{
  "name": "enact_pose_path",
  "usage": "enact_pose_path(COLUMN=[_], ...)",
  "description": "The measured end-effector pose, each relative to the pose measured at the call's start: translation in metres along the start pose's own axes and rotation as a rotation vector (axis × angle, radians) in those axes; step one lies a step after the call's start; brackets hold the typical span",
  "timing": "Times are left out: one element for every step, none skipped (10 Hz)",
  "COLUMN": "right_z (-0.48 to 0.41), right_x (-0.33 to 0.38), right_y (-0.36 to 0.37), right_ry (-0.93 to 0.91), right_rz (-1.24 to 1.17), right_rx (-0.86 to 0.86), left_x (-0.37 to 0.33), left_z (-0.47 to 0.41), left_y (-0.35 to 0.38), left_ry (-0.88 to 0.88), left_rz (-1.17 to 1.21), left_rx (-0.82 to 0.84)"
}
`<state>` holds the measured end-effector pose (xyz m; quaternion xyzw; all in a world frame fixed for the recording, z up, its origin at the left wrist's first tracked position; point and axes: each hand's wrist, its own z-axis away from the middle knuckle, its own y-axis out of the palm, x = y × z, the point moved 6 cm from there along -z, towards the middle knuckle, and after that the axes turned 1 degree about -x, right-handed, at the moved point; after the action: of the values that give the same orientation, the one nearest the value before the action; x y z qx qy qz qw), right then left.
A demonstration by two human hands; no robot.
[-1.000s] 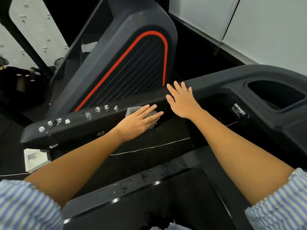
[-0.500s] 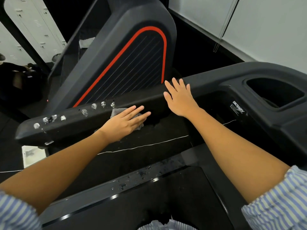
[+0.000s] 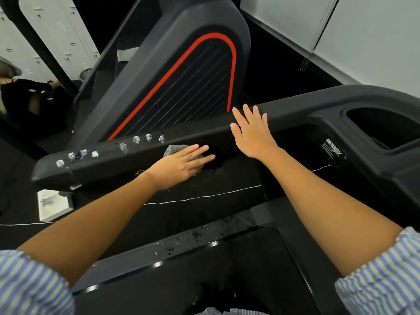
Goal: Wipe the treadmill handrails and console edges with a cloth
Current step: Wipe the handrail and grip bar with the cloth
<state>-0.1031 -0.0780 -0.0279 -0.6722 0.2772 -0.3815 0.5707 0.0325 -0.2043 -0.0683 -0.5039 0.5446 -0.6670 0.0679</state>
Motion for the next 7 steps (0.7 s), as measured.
enact_pose_path(right_z=[0.001, 0.002, 0.001, 0.002, 0.001, -0.001, 0.015], right_x=[0.0, 0.001, 0.002, 0.002, 0.001, 0.0, 0.011], right_y=[0.0, 0.001, 0.001, 0.001, 0.003, -0.001, -0.014], right_ry=[-0.004, -0.002, 0.002, 0.001, 0.007, 0.038, 0.094], right_rz=[-0.01, -0.015, -0.013, -0.009, -0.022, -0.141, -0.562], right_rx=[0.003, 0.003, -0.007, -0.024, 0.007, 0.101, 0.148], left_x=[0.0, 0.001, 0.003, 0.003, 0.004, 0.016, 0.026], left_z=[0.008, 0.004, -0.004, -0.015, -0.028, -0.036, -0.031], left_y=[0.002, 0.003, 0.003, -0.003, -0.014, -0.032, -0.05], left_ry=[0.06, 0.046, 0.026, -0.009, -0.123, -0.416, -0.911], left_rz=[0.022, 0.008, 0.036, 0.06, 0.147, 0.445, 1.068], left_rx=[0.02, 0.031, 0.011, -0.029, -0.089, -0.233, -0.445])
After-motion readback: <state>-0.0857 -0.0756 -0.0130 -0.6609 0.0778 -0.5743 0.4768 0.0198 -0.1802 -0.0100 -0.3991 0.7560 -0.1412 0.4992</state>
